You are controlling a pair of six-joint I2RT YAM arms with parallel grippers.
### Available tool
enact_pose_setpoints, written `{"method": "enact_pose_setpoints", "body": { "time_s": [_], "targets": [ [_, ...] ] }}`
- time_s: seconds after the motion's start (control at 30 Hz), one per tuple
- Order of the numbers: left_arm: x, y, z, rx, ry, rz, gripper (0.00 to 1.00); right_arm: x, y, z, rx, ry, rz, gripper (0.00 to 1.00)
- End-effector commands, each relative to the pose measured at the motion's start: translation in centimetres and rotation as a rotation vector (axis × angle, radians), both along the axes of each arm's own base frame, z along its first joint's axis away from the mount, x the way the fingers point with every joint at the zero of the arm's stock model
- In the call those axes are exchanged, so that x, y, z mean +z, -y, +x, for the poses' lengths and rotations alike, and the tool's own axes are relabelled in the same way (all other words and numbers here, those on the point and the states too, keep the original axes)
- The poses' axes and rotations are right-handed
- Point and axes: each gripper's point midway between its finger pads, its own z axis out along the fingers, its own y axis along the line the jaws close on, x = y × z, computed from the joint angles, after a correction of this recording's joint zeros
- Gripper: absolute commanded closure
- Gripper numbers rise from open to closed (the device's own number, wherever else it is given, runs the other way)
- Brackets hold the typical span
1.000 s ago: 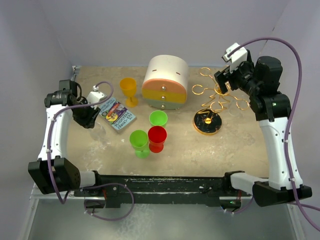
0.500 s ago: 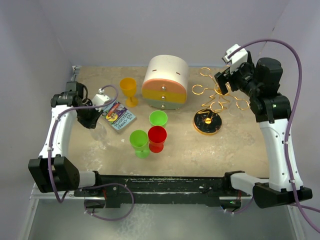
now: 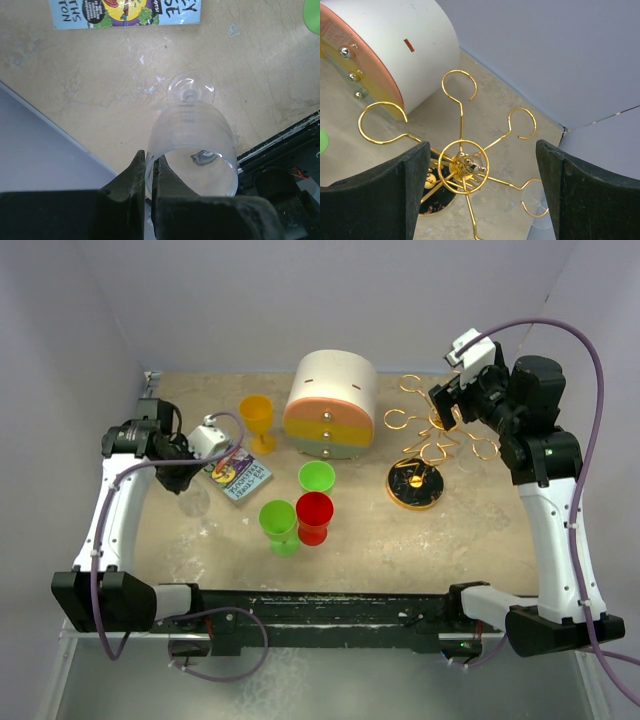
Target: Place the wine glass upside down on the wine glass rack
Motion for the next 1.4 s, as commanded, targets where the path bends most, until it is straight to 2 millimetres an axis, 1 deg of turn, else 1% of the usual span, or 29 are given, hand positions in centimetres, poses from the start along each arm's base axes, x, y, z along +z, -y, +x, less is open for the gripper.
{"method": "enact_pose_setpoints", "body": {
  "time_s": [0.0,0.1,0.2,0.3,0.33,0.37,0.4,0.5,0.63,0.73,0.83,0.87,1.03,1.13,1.23,1.37],
  "targets": [
    [4.5,-0.4,0.0,-0.035,0.113,0.051,1.0,1.3,0.2,0.0,-0.018,0.049,0.005,0.11],
    [6.7,-0.5,-0.1,-0.047,0.168,0.062,1.0,1.7,0.2,0.0,-0.027,0.054,0.024,0.11],
    [9.8,0.1,0.2,-0.055,0.265,0.031,1.0,2.2,-0.4,-0.1,-0.003,0.055,0.055,0.1],
    [13.5,1.6,0.9,-0.069,0.387,-0.049,1.0,2.7,-1.2,-0.3,0.033,0.053,0.084,0.09],
    [15.2,2.1,1.1,-0.07,0.441,-0.075,1.0,3.0,-1.4,-0.4,0.041,0.053,0.095,0.09],
    [16.0,2.6,1.4,-0.071,0.472,-0.103,1.0,3.0,-1.6,-0.4,0.051,0.051,0.1,0.09],
    [17.6,3.0,1.7,-0.069,0.521,-0.132,1.0,3.2,-1.8,-0.5,0.059,0.05,0.109,0.08],
    [21.0,4.5,2.5,-0.079,0.62,-0.226,1.0,3.7,-2.3,-0.7,0.088,0.054,0.125,0.08],
    [24.7,6.4,3.6,-0.083,0.699,-0.357,1.0,4.7,-3.3,-0.4,0.127,0.057,0.159,0.07],
    [26.9,7.8,4.7,-0.095,0.747,-0.455,1.0,5.2,-5.2,-0.2,0.217,0.046,0.226,0.08],
    [28.4,9.4,5.5,-0.118,0.772,-0.53,1.0,5.7,-7.5,0.2,0.306,0.018,0.3,0.09],
    [28.7,9.9,5.7,-0.126,0.777,-0.553,1.0,6.1,-8.1,0.3,0.327,0.024,0.316,0.1],
    [30.1,12.4,7.2,-0.156,0.775,-0.667,1.0,6.8,-11.6,1.3,0.399,0.03,0.372,0.13],
    [30.7,13.6,8.2,-0.164,0.769,-0.735,1.0,6.9,-13.5,2.0,0.442,0.003,0.436,0.15],
    [31.6,14.6,9.2,-0.165,0.768,-0.795,1.0,6.4,-14.9,2.9,0.469,-0.051,0.509,0.17],
    [33.1,15.7,9.8,-0.169,0.791,-0.865,1.0,4.7,-16.2,4.3,0.461,-0.144,0.597,0.19]
  ]
}}
